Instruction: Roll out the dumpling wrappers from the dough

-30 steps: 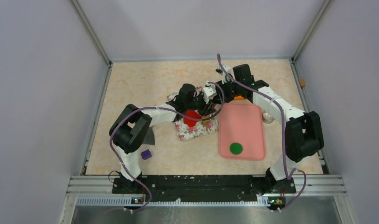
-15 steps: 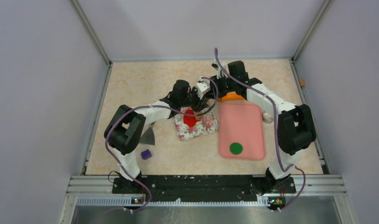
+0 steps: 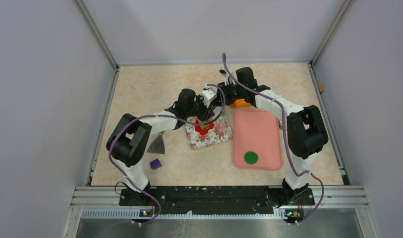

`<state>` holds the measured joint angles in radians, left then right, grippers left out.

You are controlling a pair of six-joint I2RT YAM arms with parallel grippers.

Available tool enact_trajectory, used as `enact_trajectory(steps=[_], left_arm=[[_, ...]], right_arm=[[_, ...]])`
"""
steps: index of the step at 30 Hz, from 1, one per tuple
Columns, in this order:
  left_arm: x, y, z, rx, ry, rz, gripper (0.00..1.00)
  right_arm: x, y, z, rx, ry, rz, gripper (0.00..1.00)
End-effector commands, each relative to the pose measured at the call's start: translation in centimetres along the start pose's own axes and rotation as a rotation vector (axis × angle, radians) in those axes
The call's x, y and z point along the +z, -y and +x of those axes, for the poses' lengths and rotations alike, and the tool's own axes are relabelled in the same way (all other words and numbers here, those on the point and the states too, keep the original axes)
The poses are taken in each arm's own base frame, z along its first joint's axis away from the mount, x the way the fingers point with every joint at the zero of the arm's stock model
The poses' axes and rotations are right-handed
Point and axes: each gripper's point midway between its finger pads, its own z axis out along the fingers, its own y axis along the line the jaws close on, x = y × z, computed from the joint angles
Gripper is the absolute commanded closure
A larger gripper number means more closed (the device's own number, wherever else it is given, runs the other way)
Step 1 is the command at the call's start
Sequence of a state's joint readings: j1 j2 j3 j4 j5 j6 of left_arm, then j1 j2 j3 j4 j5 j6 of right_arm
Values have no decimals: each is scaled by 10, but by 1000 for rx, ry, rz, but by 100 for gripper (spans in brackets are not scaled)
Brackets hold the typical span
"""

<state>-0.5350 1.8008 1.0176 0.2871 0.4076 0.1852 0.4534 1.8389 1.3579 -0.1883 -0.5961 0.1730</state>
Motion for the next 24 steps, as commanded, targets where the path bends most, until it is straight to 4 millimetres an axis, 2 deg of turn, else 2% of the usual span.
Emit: enact_trajectory(steps=[1, 11, 17, 21, 24], left_arm=[[-27, -52, 29, -135, -61, -234, 100], [-50, -52, 56, -203, -103, -266, 100], [-59, -49, 54, -229, -107, -261, 100], [-67, -49, 46, -221, -97, -267, 100], [-75, -53, 24, -210, -59, -277, 100]], right_arm=[[20, -17, 67, 65, -215, -31, 100], [40, -26, 87, 65, -261, -35, 100], [45, -34, 89, 67, -264, -52, 100], [46, -45, 79, 84, -237, -80, 100], [44, -60, 52, 93, -177, -116, 100]])
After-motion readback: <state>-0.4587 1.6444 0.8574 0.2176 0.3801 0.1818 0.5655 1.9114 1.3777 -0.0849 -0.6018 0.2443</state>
